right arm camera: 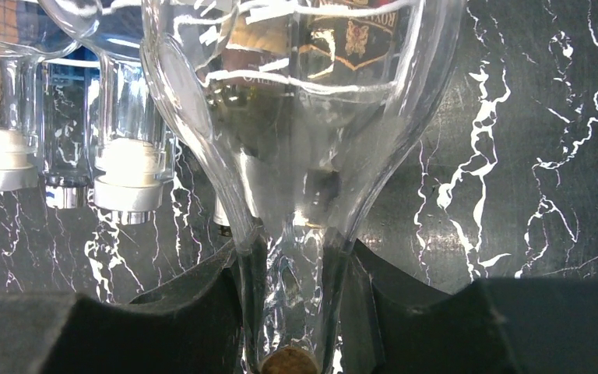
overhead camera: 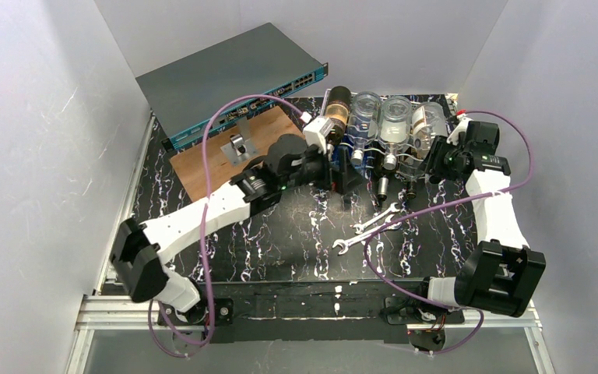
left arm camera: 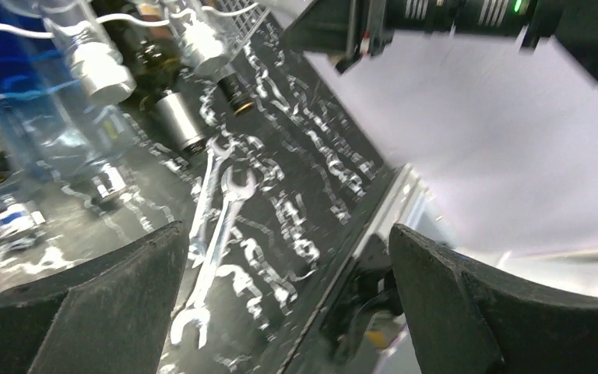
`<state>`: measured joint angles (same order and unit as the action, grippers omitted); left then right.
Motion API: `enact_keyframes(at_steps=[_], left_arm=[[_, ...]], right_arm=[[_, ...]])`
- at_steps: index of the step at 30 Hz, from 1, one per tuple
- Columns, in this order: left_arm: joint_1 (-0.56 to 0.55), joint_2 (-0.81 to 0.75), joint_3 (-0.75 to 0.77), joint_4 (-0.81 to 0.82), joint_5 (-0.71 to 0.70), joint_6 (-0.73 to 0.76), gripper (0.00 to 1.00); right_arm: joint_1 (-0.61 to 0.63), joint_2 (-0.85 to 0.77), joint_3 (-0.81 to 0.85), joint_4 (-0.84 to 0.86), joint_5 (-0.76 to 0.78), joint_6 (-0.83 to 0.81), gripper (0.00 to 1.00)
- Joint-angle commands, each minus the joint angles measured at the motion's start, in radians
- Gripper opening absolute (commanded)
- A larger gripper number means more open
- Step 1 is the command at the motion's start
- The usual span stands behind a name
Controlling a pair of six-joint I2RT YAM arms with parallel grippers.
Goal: Take the wine bottle off the wine rack
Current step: Pick up the wine bottle from the wine rack.
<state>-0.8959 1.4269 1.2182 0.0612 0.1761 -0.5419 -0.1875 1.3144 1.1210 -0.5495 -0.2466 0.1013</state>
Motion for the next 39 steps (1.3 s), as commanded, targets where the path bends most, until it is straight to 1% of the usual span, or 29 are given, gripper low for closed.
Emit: enact_keyframes(at_steps=[1,6,13,16,23,31,39], left_arm=[[0.009,0.147,0.157,0.020,0.018,-0.215,0.99],[0.017,0.331,0.314,0.019,0.032,-0.346,0.99],[0.031,0.482,0.450,0.020,0.043,-0.462,0.99],[0.042,0.527,0.490,0.020,0.040,-0.523,0.99],[0.055,0.598,0.572,0.027,0.015,-0.587,0.99],[0.060,0.643,0.600,0.087,-0.032,-0.651,0.99],[0.061,0.728,0.693,0.095,-0.008,-0.684,0.99]], right_arm=[[0.008,-0.096,0.054,0.274,-0.060,-0.031,0.01],[0.009,-0.107,0.059,0.272,-0.064,-0.024,0.01],[0.009,-0.121,0.069,0.263,-0.073,-0.022,0.01],[0.011,-0.125,0.078,0.256,-0.081,-0.021,0.01],[0.025,-0.128,0.103,0.229,-0.095,-0.028,0.01],[0.056,-0.137,0.132,0.178,-0.112,-0.053,0.01],[0.063,-0.135,0.098,0.201,-0.089,-0.043,0.01]])
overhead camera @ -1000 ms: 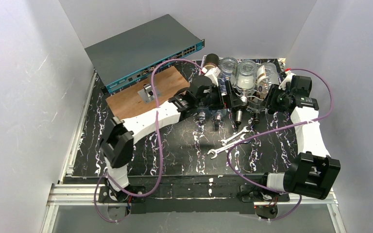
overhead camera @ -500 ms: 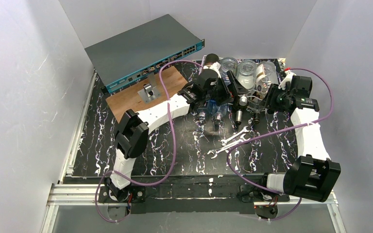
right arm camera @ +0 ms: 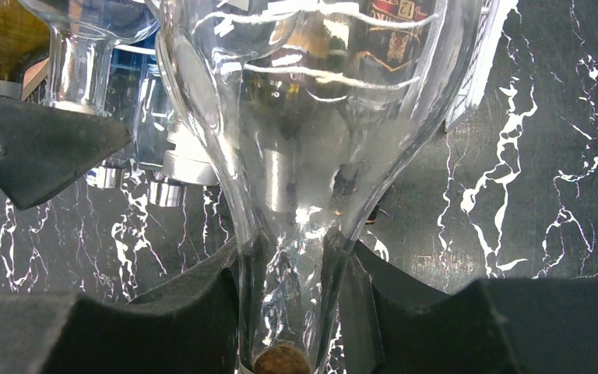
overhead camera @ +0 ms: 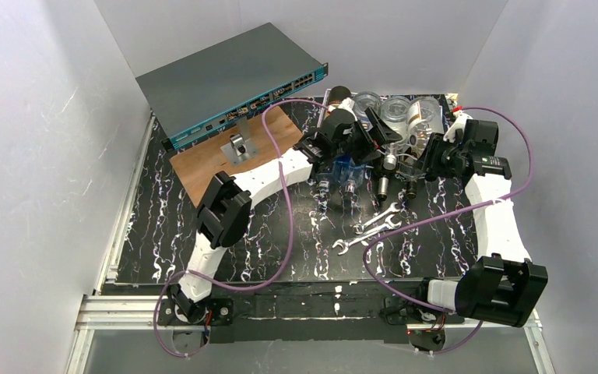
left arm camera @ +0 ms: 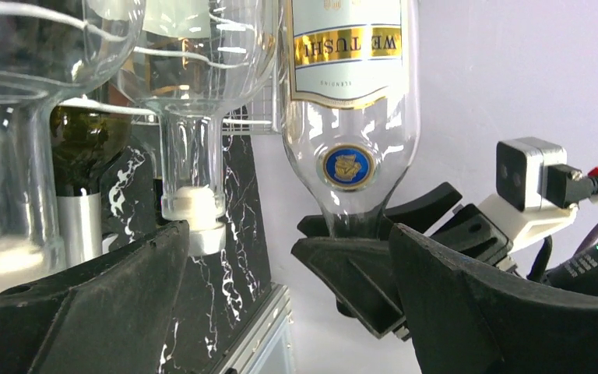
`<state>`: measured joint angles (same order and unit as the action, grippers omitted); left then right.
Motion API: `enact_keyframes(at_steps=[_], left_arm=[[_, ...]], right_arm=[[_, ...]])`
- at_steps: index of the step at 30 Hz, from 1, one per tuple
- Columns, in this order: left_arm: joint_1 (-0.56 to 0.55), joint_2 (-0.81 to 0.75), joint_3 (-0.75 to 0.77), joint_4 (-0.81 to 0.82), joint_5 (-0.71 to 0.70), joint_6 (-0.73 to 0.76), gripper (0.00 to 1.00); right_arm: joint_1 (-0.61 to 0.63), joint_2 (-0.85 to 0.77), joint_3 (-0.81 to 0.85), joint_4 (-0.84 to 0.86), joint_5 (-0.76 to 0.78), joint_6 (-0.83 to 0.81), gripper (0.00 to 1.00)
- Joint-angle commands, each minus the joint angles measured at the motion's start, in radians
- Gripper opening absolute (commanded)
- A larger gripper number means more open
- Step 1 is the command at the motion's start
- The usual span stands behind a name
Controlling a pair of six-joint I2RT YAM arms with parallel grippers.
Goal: Take the wine bottle off the wine rack
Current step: Pick up the wine bottle from the wine rack.
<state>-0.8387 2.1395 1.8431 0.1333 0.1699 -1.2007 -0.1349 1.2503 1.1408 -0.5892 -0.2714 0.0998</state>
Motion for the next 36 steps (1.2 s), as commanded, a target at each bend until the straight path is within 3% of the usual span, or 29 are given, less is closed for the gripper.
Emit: enact_keyframes(at_steps=[1,14,36], left_arm=[[0.004,0.027,0.080,0.024,0.001,-0.029,0.99],[-0.018,0.178,0.293,0.060,-0.008,-0.094,0.99],[-0.038,0.259,0.377,0.068,-0.040,-0.170,0.99]], right_arm=[[0.011,-0.073,0.073,0.246,-0.063,-0.041,0.01],[0.011,-0.084,0.086,0.239,-0.064,-0.043,0.01],[0.011,-0.106,0.116,0.225,-0.079,-0.053,0.01]])
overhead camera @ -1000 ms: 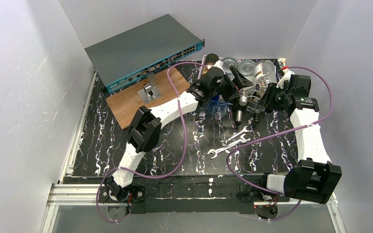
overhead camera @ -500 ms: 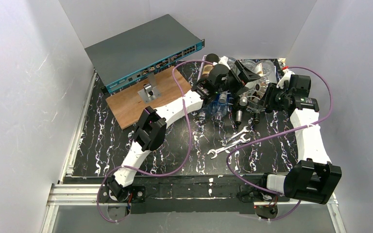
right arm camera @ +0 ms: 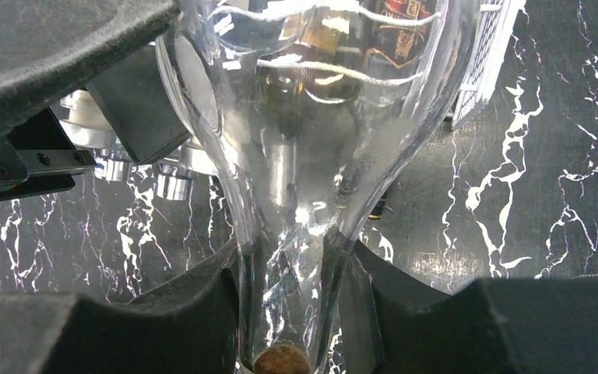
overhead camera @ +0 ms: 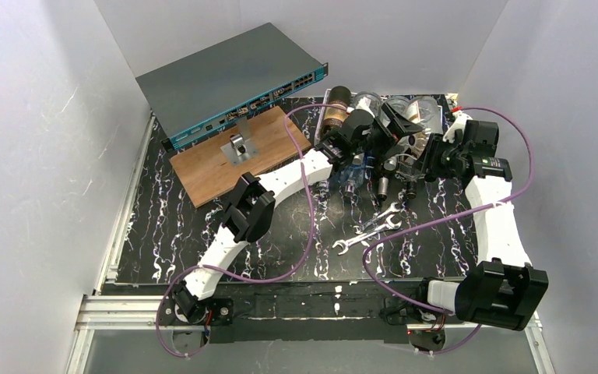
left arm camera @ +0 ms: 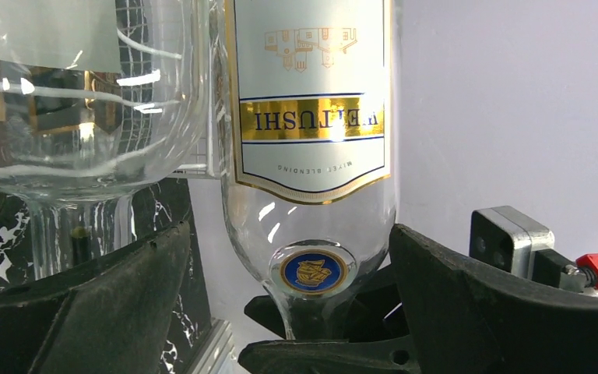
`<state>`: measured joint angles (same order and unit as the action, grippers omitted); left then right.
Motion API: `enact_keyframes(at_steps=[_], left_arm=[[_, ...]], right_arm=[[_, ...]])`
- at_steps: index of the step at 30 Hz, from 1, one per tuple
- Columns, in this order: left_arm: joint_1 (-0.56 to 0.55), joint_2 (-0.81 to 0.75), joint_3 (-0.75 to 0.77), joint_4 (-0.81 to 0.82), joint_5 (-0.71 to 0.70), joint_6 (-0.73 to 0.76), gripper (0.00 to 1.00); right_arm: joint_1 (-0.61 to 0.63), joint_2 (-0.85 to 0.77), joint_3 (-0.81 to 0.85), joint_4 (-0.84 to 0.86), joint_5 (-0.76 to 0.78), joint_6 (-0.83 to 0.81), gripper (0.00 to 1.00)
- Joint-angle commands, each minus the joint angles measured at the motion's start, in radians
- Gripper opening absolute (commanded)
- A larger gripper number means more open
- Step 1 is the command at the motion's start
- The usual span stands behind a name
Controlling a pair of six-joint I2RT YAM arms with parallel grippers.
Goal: Take the wine bottle off the wine rack
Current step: Pick up the wine bottle from the wine rack.
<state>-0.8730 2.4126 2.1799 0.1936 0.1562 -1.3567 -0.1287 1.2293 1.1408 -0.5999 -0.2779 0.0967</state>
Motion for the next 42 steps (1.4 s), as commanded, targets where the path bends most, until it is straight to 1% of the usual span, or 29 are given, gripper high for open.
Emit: enact_keyframes(at_steps=[1,11,27,32,42], left_arm=[[-0.004,-0.011,0.044,0.007,-0.027,-0.016,0.99],[-0.003,-0.001,0.094,0.009,-0.014,-0.005,0.99],[-0.004,-0.023,0.074,0.009,-0.012,0.004,0.99],[-0.003,-0.064,0.031,0.023,-0.009,0.019,0.99],[-0.016,-0.193,-0.135,0.101,-0.026,0.069,0.99]], right_arm=[[0.006,-0.086,0.116,0.234,-0.076,-0.053,0.01],[0.015,-0.093,0.127,0.215,-0.106,-0.088,0.01],[0.040,-0.095,0.146,0.171,-0.196,-0.155,0.01],[0.052,-0.097,0.155,0.150,-0.213,-0.170,0.01],[0.069,-0.113,0.169,0.118,-0.256,-0.186,0.01]])
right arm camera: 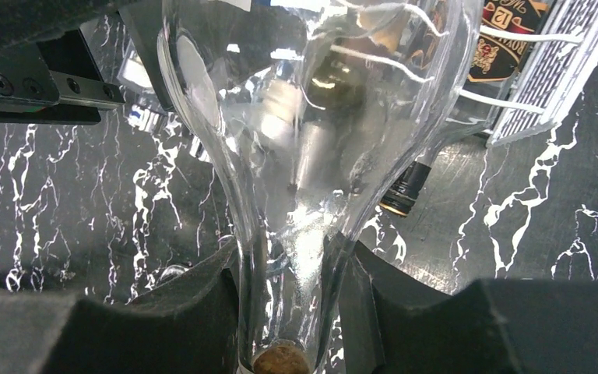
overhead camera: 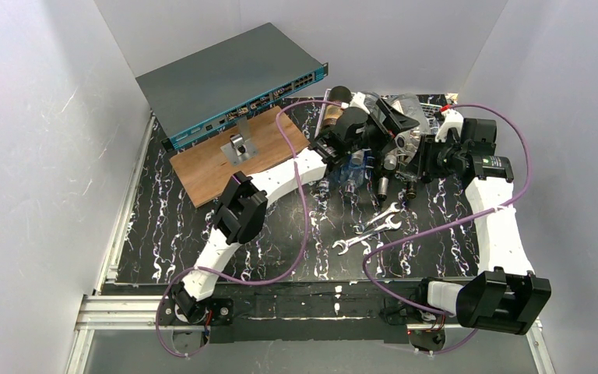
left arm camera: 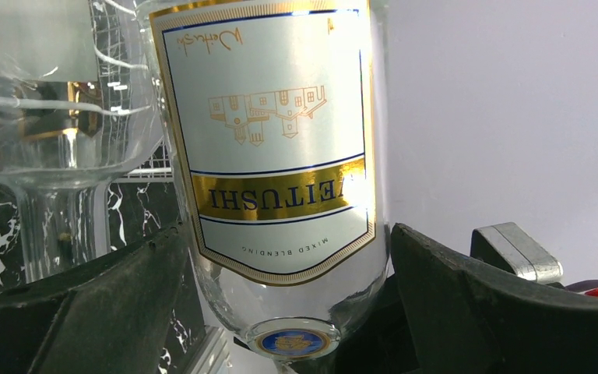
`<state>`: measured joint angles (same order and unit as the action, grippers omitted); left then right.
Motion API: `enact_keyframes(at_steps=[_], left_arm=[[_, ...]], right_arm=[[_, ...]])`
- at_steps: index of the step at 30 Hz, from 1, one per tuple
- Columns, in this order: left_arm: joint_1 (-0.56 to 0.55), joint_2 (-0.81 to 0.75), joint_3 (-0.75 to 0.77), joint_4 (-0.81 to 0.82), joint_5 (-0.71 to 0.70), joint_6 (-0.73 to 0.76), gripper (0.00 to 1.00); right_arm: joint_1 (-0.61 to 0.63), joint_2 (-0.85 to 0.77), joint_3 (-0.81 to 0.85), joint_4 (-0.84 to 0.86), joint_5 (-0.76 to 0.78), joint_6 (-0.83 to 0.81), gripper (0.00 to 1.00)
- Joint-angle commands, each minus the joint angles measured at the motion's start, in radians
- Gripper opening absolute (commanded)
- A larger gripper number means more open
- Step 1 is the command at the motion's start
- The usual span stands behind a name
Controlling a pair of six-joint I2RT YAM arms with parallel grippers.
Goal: Take the wine bottle off the wine rack
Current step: Pick up the wine bottle from the wine rack.
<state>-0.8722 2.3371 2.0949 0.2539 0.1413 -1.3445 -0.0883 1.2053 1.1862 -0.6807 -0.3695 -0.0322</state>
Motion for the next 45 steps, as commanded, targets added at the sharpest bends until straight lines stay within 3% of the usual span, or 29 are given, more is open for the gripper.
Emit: enact_keyframes(at_steps=[1,34,45], left_arm=[[-0.020,-0.130,-0.067,0.049,-0.012,0.060,0.99],[-0.103,-0.599,-0.720,0.226,-0.227,0.095,0.99],[-0.157,-0.660,-0.802,0.236,-0.303,0.095,0.99]], right_arm=[[0.031,-0.090,0.126,0.194,-0.172,-0.058,0.01],[0.233,-0.148,0.078,0.079,-0.348,-0.121,0.01],[0.321,-0.173,0.017,0.028,-0.404,-0.169,0.01]])
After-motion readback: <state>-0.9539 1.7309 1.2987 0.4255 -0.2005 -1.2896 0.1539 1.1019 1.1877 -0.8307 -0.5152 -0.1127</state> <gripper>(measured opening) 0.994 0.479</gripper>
